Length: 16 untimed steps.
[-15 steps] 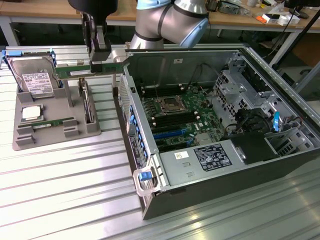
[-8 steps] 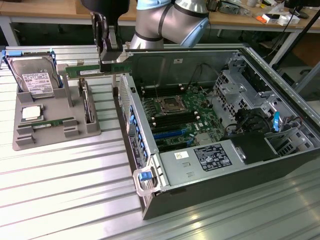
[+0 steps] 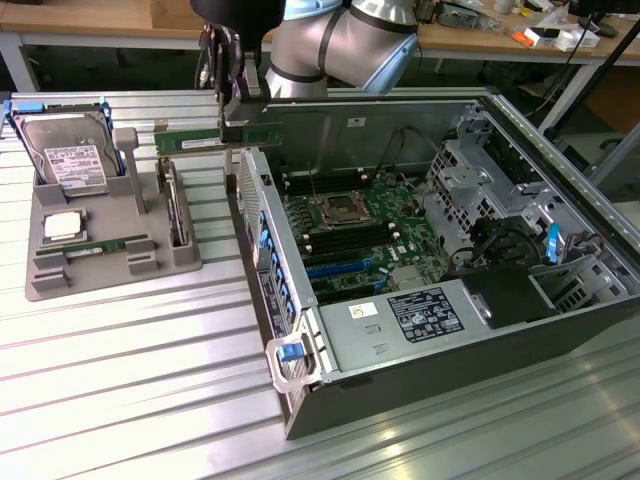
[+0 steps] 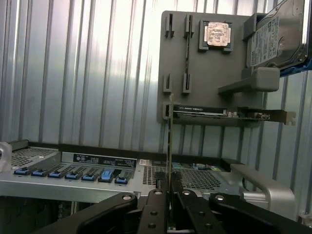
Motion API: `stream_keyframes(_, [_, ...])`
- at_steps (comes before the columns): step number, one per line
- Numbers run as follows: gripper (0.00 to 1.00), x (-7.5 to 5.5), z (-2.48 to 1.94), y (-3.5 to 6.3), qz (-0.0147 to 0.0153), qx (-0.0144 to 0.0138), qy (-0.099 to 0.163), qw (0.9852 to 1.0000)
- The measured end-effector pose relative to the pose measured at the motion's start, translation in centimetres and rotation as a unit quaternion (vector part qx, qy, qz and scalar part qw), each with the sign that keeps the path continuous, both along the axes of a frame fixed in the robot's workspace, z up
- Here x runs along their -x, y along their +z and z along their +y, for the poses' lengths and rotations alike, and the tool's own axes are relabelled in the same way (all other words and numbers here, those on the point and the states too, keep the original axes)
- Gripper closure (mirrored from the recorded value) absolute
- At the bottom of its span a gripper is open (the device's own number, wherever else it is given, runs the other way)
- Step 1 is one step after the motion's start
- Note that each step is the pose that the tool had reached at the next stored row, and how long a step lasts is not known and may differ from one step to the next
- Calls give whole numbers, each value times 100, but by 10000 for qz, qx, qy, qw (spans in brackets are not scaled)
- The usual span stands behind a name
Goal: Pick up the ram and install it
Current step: 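Pick up the ram and move it above insertion slot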
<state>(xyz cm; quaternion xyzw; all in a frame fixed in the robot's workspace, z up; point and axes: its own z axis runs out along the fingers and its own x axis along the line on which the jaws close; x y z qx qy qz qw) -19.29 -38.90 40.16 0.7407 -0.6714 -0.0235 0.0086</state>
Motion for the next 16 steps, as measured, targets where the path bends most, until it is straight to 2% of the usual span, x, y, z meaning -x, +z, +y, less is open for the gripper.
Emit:
stream_keyframes(3, [86, -119, 0, 0, 0, 0, 0, 10000])
stream_keyframes(16, [86, -473, 0, 0, 0, 0, 0, 10000])
